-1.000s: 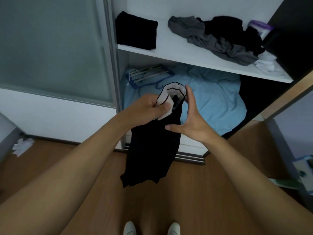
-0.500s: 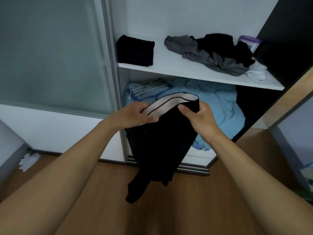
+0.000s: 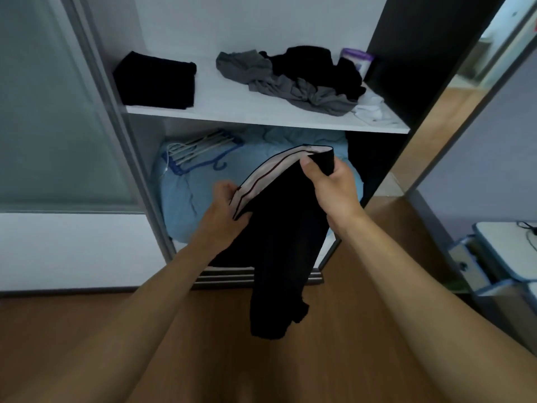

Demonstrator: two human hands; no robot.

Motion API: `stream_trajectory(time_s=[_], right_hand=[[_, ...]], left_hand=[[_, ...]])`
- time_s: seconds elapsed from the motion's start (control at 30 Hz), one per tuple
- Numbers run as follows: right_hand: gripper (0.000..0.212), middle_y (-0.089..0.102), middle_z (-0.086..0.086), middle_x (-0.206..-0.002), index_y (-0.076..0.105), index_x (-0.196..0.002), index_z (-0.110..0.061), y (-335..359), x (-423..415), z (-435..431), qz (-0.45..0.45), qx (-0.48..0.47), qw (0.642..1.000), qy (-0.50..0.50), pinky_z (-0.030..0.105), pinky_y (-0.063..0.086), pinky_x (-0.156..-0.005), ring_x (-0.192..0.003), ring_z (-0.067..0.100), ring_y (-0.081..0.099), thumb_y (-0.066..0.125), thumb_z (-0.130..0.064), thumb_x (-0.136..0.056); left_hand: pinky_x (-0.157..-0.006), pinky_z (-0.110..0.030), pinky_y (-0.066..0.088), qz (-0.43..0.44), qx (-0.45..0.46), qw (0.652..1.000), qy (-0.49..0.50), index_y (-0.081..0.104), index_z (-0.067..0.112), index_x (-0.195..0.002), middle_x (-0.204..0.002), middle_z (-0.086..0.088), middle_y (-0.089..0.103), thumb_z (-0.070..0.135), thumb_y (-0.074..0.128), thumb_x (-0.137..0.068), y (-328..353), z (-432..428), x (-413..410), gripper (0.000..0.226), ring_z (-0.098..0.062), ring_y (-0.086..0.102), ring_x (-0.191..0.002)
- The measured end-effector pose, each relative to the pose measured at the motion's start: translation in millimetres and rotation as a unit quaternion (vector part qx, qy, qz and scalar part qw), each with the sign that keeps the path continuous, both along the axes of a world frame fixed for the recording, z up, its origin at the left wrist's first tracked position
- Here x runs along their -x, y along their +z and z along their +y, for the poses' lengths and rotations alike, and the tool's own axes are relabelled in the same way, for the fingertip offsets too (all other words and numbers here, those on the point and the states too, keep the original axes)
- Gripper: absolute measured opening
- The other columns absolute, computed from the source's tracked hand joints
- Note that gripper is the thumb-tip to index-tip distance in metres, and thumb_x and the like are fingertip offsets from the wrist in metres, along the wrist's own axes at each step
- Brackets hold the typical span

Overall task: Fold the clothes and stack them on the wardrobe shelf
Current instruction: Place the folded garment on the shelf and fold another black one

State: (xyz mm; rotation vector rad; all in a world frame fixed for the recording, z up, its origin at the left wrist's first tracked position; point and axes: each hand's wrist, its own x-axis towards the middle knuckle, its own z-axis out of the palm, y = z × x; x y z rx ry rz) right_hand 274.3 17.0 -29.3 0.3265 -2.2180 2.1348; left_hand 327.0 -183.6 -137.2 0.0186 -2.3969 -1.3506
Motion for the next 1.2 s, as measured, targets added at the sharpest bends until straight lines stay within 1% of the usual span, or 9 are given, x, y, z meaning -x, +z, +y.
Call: stream_trajectory(time_s=[0.13, 0.27, 0.47, 0.63, 0.77, 0.9, 1.07, 1.13, 1.2], right_hand=[[0.006, 0.074, 0.001, -0.089, 0.070, -0.093, -0.017, 2, 2, 20, -0.028, 0.051, 0.998, -0.025, 0.031, 0.059, -0.081, -0.089, 0.019, 0.072, 0.068, -0.022, -0.095], [0.004, 0.077, 0.000, -0.092, 0.071, -0.094, -0.021, 5, 5, 35, -0.030, 0.068, 0.997, -0.037, 0.029, 0.059, -0.080, -0.092, 0.019, 0.073, 0.069, -0.024, -0.094], [0.005, 0.075, 0.001, -0.091, 0.071, -0.093, -0.020, 12, 9, 47, -0.023, 0.095, 0.994, -0.044, 0.029, 0.058, -0.079, -0.090, 0.018, 0.073, 0.069, -0.025, -0.093], [0.004, 0.074, 0.001, -0.087, 0.071, -0.090, -0.022, 7, 9, 53, -0.015, 0.097, 0.994, -0.038, 0.029, 0.058, -0.076, -0.086, 0.019, 0.072, 0.068, -0.024, -0.093], [0.009, 0.075, 0.004, -0.095, 0.072, -0.099, -0.016, -8, 13, 89, 0.012, -0.009, 1.000, 0.011, 0.021, 0.054, -0.074, -0.089, 0.016, 0.072, 0.066, -0.021, -0.094], [0.005, 0.073, -0.001, -0.091, 0.065, -0.096, -0.013, -21, 18, 109, -0.048, -0.055, 0.994, 0.077, 0.018, 0.049, -0.075, -0.086, 0.008, 0.066, 0.061, -0.010, -0.096], [0.051, 0.069, -0.005, -0.114, 0.055, -0.129, -0.033, -36, -1, 71, -0.110, -0.251, 0.939, 0.210, 0.018, 0.053, -0.071, -0.090, 0.004, 0.066, 0.067, -0.057, -0.086], [0.075, 0.065, -0.014, -0.120, 0.050, -0.134, -0.036, -45, -11, 43, -0.081, -0.325, 0.917, 0.217, 0.025, 0.051, -0.089, -0.107, 0.006, 0.062, 0.066, -0.075, -0.071], [0.078, 0.063, -0.014, -0.122, 0.047, -0.132, -0.035, -55, -18, 19, -0.045, -0.393, 0.901, 0.180, 0.032, 0.047, -0.090, -0.109, 0.009, 0.058, 0.066, -0.075, -0.068]], left_hand=[[-0.096, -0.007, 0.039, 0.082, 0.040, 0.994, -0.055, 0.028, 0.042, -0.111, -0.128, 0.028, 0.046, 0.007, 0.075, -0.085, 0, 26, 0, 0.064, 0.002, 0.051, -0.113], [-0.088, -0.022, 0.047, 0.124, 0.070, 0.989, -0.045, 0.037, 0.025, -0.121, -0.141, 0.023, 0.041, 0.004, 0.066, -0.092, 9, 37, 7, 0.046, -0.011, 0.059, -0.105], [-0.092, -0.026, 0.040, 0.024, 0.176, 0.980, -0.092, 0.055, 0.020, -0.132, -0.115, 0.011, 0.051, 0.039, 0.067, -0.088, 24, 45, 23, 0.049, -0.004, 0.047, -0.107], [-0.074, -0.023, 0.037, -0.052, 0.196, 0.978, -0.050, 0.070, 0.006, -0.104, -0.090, 0.002, 0.058, 0.025, 0.067, -0.095, 19, 49, 25, 0.021, -0.024, 0.063, -0.096], [-0.092, -0.030, 0.046, -0.034, 0.181, 0.983, -0.020, 0.070, 0.016, -0.118, -0.117, -0.003, 0.071, 0.024, 0.063, -0.097, 35, 36, 20, 0.024, -0.020, 0.063, -0.109], [-0.085, -0.035, 0.049, -0.023, 0.241, 0.970, 0.007, 0.073, 0.023, -0.110, -0.109, 0.001, 0.074, 0.026, 0.060, -0.095, 58, 30, 20, 0.019, -0.020, 0.067, -0.100], [-0.071, -0.034, 0.047, -0.032, 0.298, 0.954, 0.024, 0.075, 0.025, -0.103, -0.097, -0.002, 0.075, 0.029, 0.061, -0.089, 77, 41, 22, 0.020, -0.025, 0.067, -0.092], [-0.063, -0.030, 0.036, -0.046, 0.321, 0.946, 0.025, 0.075, 0.025, -0.087, -0.080, -0.001, 0.071, 0.031, 0.064, -0.085, 83, 46, 24, 0.013, -0.025, 0.064, -0.081], [-0.057, -0.029, 0.029, -0.075, 0.340, 0.937, 0.035, 0.059, 0.028, -0.061, -0.062, 0.006, 0.053, 0.032, 0.065, -0.084, 88, 49, 25, 0.024, -0.022, 0.056, -0.070]])
